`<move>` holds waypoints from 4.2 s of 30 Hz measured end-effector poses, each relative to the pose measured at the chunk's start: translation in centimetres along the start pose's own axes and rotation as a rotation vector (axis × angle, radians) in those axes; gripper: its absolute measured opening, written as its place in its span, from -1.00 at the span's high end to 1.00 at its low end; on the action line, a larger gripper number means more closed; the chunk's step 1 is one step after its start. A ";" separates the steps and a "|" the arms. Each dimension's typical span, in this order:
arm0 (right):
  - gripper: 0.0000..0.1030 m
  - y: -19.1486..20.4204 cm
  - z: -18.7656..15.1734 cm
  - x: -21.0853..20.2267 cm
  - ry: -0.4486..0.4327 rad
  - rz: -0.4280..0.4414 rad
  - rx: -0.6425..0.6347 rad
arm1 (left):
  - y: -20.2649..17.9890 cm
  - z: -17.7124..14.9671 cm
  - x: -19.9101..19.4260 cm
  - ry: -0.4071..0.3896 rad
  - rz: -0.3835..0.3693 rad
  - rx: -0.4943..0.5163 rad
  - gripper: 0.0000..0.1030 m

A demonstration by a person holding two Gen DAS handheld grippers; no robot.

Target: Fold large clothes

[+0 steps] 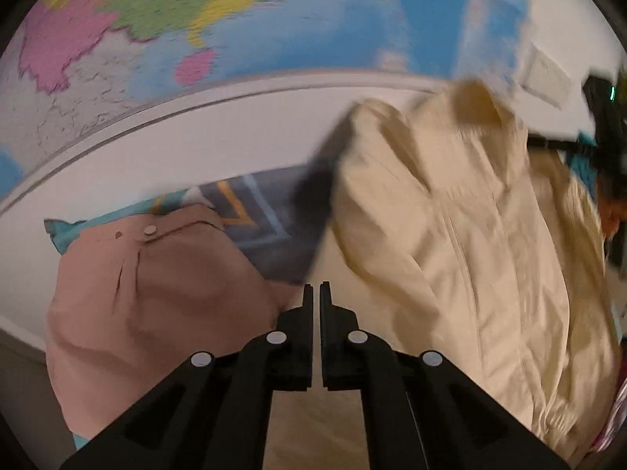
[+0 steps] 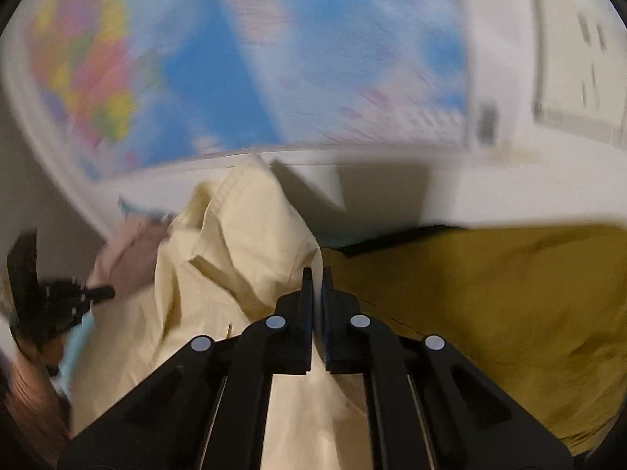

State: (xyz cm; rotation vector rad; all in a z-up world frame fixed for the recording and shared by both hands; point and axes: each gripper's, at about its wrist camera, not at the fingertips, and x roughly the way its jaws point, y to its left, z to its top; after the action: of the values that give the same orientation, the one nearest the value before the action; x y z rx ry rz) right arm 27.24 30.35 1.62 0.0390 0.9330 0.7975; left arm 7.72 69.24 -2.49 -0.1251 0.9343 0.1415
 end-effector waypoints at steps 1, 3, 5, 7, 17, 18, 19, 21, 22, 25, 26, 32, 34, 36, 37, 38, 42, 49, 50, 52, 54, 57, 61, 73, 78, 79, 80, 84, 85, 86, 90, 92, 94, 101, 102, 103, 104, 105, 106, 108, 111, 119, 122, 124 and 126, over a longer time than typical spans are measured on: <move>0.86 -0.7 -0.2 1.2 0.032 -0.022 0.033 | 1.4 0.3 0.5 0.011 0.013 -0.017 0.86; 0.51 -1.2 -1.0 2.3 0.043 -0.097 0.055 | 0.9 0.1 1.1 0.006 0.001 -0.035 0.54; 0.18 -1.2 -1.3 1.2 0.010 -0.107 0.073 | 1.0 -1.0 0.0 -0.020 -0.006 0.009 0.15; -0.03 -1.1 -1.6 -0.8 -0.033 -0.103 0.068 | 0.0 -2.8 -2.3 -0.031 -0.034 0.065 -0.24; -0.70 -2.5 -13.8 -14.0 -0.026 -0.070 -0.033 | -11.7 -11.9 -7.5 0.040 -0.127 0.273 -0.86; -0.71 -3.5 -15.1 -14.8 -0.013 -0.060 -0.020 | -13.8 -12.8 -8.3 0.045 -0.131 0.261 -0.86; -0.71 -4.0 -17.1 -15.3 0.011 -0.053 -0.002 | -13.3 -13.5 -8.1 0.055 -0.136 0.246 -0.86; -0.71 -4.8 -20.5 -16.1 0.033 -0.004 0.037 | -12.8 -14.6 -7.7 0.064 -0.143 0.208 -0.86; -0.71 -5.0 -22.1 -16.2 0.047 0.020 0.059 | -12.9 -15.0 -6.9 0.085 -0.141 0.181 -0.86; -0.57 -5.4 -26.2 -15.7 0.100 0.049 0.097 | -15.8 -16.8 -8.3 0.099 -0.096 0.151 -0.40; -0.08 -5.6 -27.1 -15.3 0.118 0.084 0.124 | -15.2 -16.8 -8.4 0.092 -0.093 0.139 -0.17; 0.91 -6.4 -25.3 -20.2 -0.002 0.052 0.123 | -11.2 -14.8 -12.2 -0.015 -0.060 0.028 0.94; 0.92 -6.6 -23.1 -23.6 -0.093 -0.023 0.091 | -9.5 -13.6 -14.8 -0.086 -0.020 -0.002 0.94; 0.93 -7.3 -20.7 -26.2 -0.157 -0.098 0.062 | -6.9 -12.3 -17.6 -0.160 0.076 -0.034 0.95; 0.93 -7.8 -19.9 -26.9 -0.173 -0.118 0.066 | -5.8 -12.1 -18.1 -0.172 0.107 -0.052 0.95; 0.93 -8.2 -19.3 -27.0 -0.171 -0.147 0.064 | -4.1 -11.5 -18.6 -0.179 0.168 -0.082 0.94; 0.93 -10.2 -18.2 -23.5 -0.075 -0.321 0.013 | 1.1 -11.3 -16.1 -0.096 0.427 -0.139 0.49; 0.16 -13.0 -21.5 -18.9 0.036 -0.420 0.125 | 1.0 -14.7 -11.0 0.032 0.532 -0.153 0.11; -0.40 -12.4 -21.8 -19.9 0.003 -0.474 0.120 | 0.2 -14.9 -12.0 -0.010 0.507 -0.149 -0.05; -0.50 -10.7 -22.5 -22.4 -0.090 -0.496 0.074 | -1.8 -15.6 -14.6 -0.114 0.382 -0.141 -0.27; -0.49 -8.2 -23.5 -24.7 -0.153 -0.452 0.036 | -4.5 -16.5 -16.5 -0.185 0.287 -0.084 -0.32; -0.50 -3.6 -25.8 -26.5 -0.190 -0.266 -0.059 | -10.1 -18.0 -18.2 -0.230 0.144 0.066 -0.39; -0.54 3.3 -30.2 -24.2 -0.074 -0.141 -0.302 | -17.5 -21.2 -17.1 -0.196 -0.052 0.256 -0.41; -0.41 8.5 -38.5 -17.9 0.065 -0.233 -0.562 | -27.1 -28.8 -11.9 0.000 -0.207 0.584 -0.57; 0.85 4.8 -34.7 -20.3 -0.034 -0.125 -0.289 | -27.0 -28.5 -11.3 -0.024 -0.144 0.603 -0.38; 0.93 3.9 -33.8 -21.1 -0.072 -0.097 -0.218 | -26.8 -28.0 -11.3 -0.046 -0.110 0.583 -0.28; 0.93 3.1 -33.3 -21.6 -0.097 -0.097 -0.186 | -25.7 -27.5 -11.3 -0.047 -0.091 0.552 -0.14; 0.44 5.2 -33.9 -21.7 -0.061 -0.086 -0.289 | -23.8 -26.0 -10.8 -0.026 -0.129 0.425 -0.04; -0.02 6.7 -34.7 -21.6 -0.052 -0.099 -0.368 | -23.9 -26.3 -11.2 -0.043 -0.130 0.438 -0.05; -0.36 8.1 -35.6 -21.5 -0.045 -0.128 -0.447 | -24.0 -26.5 -11.4 -0.056 -0.134 0.451 -0.14; -0.39 11.0 -36.6 -19.1 0.018 -0.143 -0.568 | -25.6 -27.4 -12.6 -0.100 -0.204 0.516 -0.49; -0.38 11.5 -35.6 -17.8 0.010 -0.129 -0.543 | -26.3 -27.2 -12.3 -0.099 -0.190 0.529 -0.50; -0.38 11.3 -33.8 -17.1 -0.008 -0.072 -0.480 | -26.3 -26.2 -11.5 -0.092 -0.166 0.512 -0.50; -0.34 12.2 -26.2 -12.4 -0.004 0.015 -0.334 | -24.1 -20.6 -8.6 -0.046 -0.089 0.344 -0.51; -0.31 12.4 -25.4 -11.8 0.008 0.009 -0.334 | -23.8 -19.7 -8.0 -0.033 -0.085 0.315 -0.51; -0.23 12.6 -24.1 -10.8 0.011 0.001 -0.331 | -23.6 -19.0 -7.6 -0.024 -0.089 0.293 -0.51; -0.19 12.6 -23.3 -10.3 0.010 -0.004 -0.322 | -23.4 -18.5 -7.2 -0.018 -0.091 0.274 -0.51; -0.19 12.6 -22.0 -9.3 0.017 0.002 -0.311 | -23.2 -17.9 -6.8 -0.014 -0.094 0.251 -0.51; -0.13 12.5 -20.8 -8.2 0.021 -0.007 -0.313 | -23.0 -17.6 -6.6 -0.012 -0.097 0.236 -0.51; -0.15 12.1 -18.6 -6.2 0.030 -0.055 -0.282 | -22.5 -16.8 -6.0 -0.006 -0.109 0.202 -0.51; -0.11 11.2 -16.0 -2.8 0.090 0.010 -0.189 | -21.4 -16.1 -5.6 -0.008 -0.114 0.160 -0.51; -0.12 12.9 -16.2 3.4 0.203 -0.029 -0.238 | -17.3 -14.9 -4.8 0.006 -0.079 0.084 -0.60; 0.52 12.8 -15.8 4.3 0.205 -0.064 -0.229 | -16.4 -14.6 -4.4 0.015 -0.079 0.072 -0.60; 0.93 12.5 -15.3 4.4 0.202 -0.027 -0.214 | -16.1 -14.3 -4.3 0.013 -0.077 0.071 -0.60; 0.94 12.0 -14.9 4.4 0.206 -0.009 -0.193 | -16.0 -14.4 -4.4 0.005 -0.073 0.069 -0.60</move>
State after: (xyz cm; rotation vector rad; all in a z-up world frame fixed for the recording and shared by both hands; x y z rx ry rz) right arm 10.68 37.28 -6.37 -0.2188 1.0455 0.8919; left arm -3.41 50.76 -6.65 -0.0951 0.9368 0.0413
